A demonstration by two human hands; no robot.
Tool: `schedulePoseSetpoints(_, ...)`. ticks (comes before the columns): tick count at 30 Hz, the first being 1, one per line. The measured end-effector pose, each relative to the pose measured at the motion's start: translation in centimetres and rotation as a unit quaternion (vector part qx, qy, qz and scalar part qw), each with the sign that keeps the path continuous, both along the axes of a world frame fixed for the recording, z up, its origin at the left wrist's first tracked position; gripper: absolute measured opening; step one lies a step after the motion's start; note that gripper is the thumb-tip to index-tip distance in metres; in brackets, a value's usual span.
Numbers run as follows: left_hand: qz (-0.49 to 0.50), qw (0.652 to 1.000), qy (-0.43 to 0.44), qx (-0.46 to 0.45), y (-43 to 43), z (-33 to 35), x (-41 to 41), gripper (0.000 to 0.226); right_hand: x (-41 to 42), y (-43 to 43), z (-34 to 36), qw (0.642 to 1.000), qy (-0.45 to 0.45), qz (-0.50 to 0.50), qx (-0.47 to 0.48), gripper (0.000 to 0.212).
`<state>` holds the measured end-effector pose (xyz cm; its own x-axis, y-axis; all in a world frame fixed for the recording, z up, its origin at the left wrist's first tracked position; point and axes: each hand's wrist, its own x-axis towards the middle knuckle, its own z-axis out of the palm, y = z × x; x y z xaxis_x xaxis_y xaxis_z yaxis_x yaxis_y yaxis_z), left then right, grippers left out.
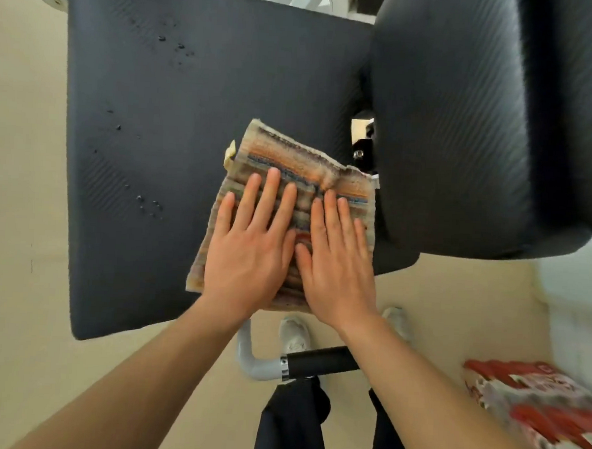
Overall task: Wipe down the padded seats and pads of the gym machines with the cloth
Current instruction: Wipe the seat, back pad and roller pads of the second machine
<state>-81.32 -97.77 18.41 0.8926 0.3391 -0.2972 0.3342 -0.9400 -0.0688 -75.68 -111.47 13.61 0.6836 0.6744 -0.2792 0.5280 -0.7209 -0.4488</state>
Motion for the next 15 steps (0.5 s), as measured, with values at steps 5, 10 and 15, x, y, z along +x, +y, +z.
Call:
schedulePoseSetpoints(5,-0.023,0.999,-0.012,-0.023,-4.0,-1.9,2.0,0.060,0.5,-4.4,-1.8,0.999,0.005,-0.042,-0.025,0.069)
schedulePoseSetpoints(10,-0.115,0.992,-0.008,-0.049,-5.9,-3.7,6.1,0.059,1.3,-6.4,-2.5,0.984,0.013,-0.174,0.023,0.060)
schedulePoseSetpoints(15,-0.178,0.983,0.004,-0.047,-4.3,-2.7,4.0,0.059,-0.6,-4.4,-1.4,0.969,0.054,-0.239,-0.005,0.070)
